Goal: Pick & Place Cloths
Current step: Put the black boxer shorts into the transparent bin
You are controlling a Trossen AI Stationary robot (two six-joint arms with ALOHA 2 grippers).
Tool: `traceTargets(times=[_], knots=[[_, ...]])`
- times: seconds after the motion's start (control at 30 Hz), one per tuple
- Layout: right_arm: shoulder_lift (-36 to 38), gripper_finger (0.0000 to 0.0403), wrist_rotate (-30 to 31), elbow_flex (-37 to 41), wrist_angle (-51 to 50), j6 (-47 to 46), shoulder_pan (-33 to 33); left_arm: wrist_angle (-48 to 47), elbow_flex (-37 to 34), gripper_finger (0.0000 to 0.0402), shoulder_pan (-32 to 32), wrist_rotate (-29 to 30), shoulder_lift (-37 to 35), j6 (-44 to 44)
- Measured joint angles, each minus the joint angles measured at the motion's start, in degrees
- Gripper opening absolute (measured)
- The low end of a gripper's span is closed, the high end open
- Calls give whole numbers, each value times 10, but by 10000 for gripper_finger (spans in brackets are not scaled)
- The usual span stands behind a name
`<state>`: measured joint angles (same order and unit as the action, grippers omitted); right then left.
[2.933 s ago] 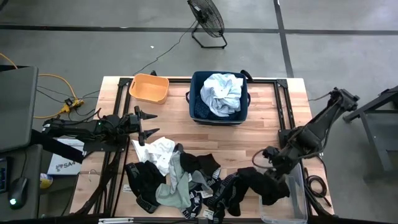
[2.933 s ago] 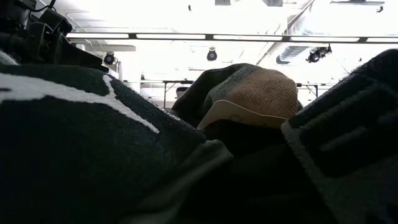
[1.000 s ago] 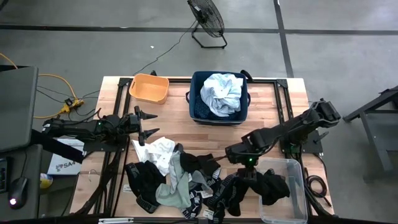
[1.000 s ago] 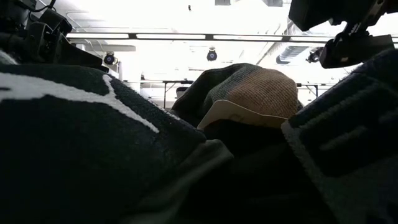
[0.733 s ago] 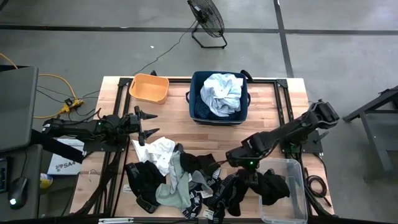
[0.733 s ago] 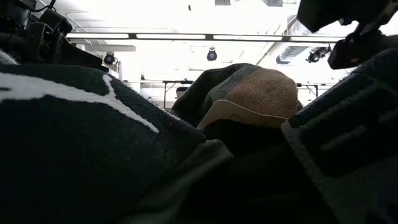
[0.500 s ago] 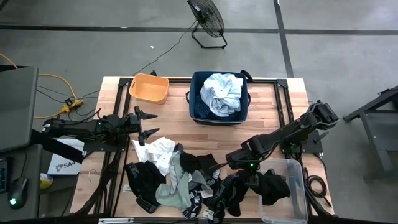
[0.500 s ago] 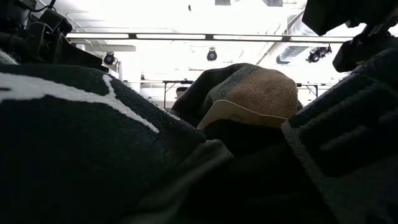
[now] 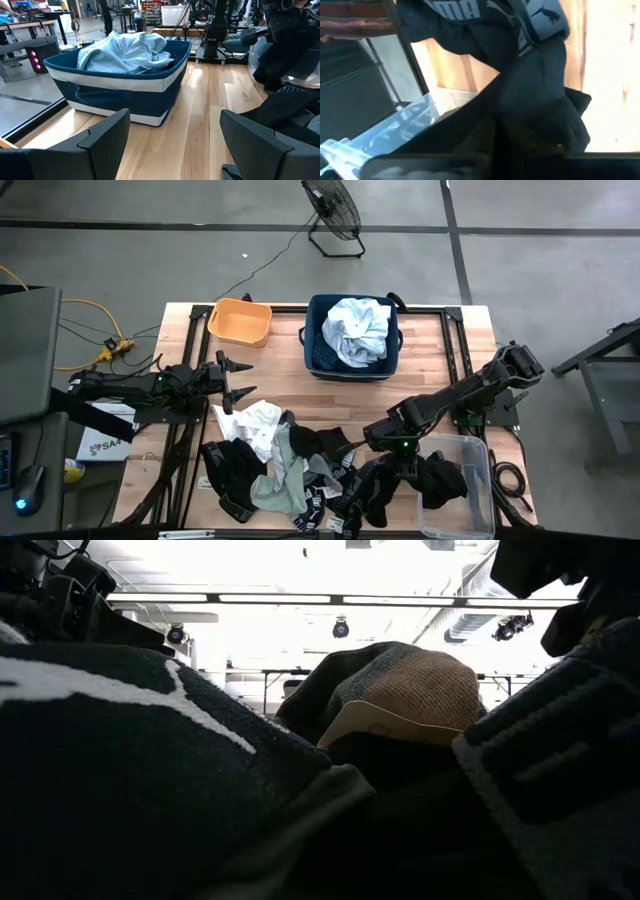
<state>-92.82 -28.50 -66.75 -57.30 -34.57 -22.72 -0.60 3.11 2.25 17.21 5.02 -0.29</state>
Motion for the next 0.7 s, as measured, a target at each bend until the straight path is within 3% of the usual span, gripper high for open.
traceTargets(times=[0.17, 0.33, 0.5, 0.7], knots=[[26, 3, 1, -4, 19, -26, 0, 0, 0, 305, 0, 0, 0, 0], [85, 3, 58, -39, 13, -74, -8, 0, 0, 305, 0, 0, 0, 0], [153, 3, 106, -64, -30, -168, -31, 0, 0, 305, 0, 0, 0, 0], [212, 2, 104, -65, -74, -297, -82, 0, 0, 305, 0, 0, 0, 0]])
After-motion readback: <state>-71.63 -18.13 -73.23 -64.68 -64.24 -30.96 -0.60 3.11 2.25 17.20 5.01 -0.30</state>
